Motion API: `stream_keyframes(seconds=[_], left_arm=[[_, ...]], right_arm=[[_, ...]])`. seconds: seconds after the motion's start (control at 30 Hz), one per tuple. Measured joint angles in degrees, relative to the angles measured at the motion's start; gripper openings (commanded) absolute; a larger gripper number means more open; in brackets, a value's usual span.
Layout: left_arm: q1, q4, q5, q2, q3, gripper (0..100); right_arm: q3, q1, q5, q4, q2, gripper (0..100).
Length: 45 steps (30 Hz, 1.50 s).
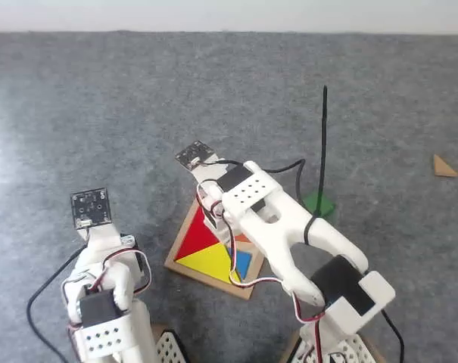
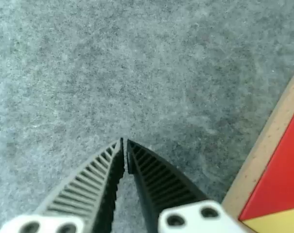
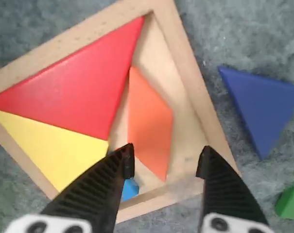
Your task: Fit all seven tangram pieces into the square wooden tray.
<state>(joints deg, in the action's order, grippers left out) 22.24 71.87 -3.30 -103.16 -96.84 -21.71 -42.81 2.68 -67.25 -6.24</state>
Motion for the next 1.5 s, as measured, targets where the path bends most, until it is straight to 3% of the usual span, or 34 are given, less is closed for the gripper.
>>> stream_keyframes(seconds=[0.4,0.8,1.03,1.23,1.5], left_arm=[[0.0,0.0,0.0,0.0,0.0,1],[0.0,0.0,0.0,0.0,0.0,1],[0.0,0.0,0.0,0.0,0.0,1],[0.0,0.0,0.0,0.0,0.0,1],[0.0,0.0,0.0,0.0,0.0,1]], right_arm=[[0.0,-3.9,-4.7,1.7,0.0,22.4],[0.9,-1.8,-4.8,4.1,-5.8,22.3],[0.9,-0.8,-1.0,3.1,-6.2,22.1],[0.9,-0.3,-0.9,3.1,-6.2,3.1],[1.5,0.3,1.0,1.4,-5.5,1.4]])
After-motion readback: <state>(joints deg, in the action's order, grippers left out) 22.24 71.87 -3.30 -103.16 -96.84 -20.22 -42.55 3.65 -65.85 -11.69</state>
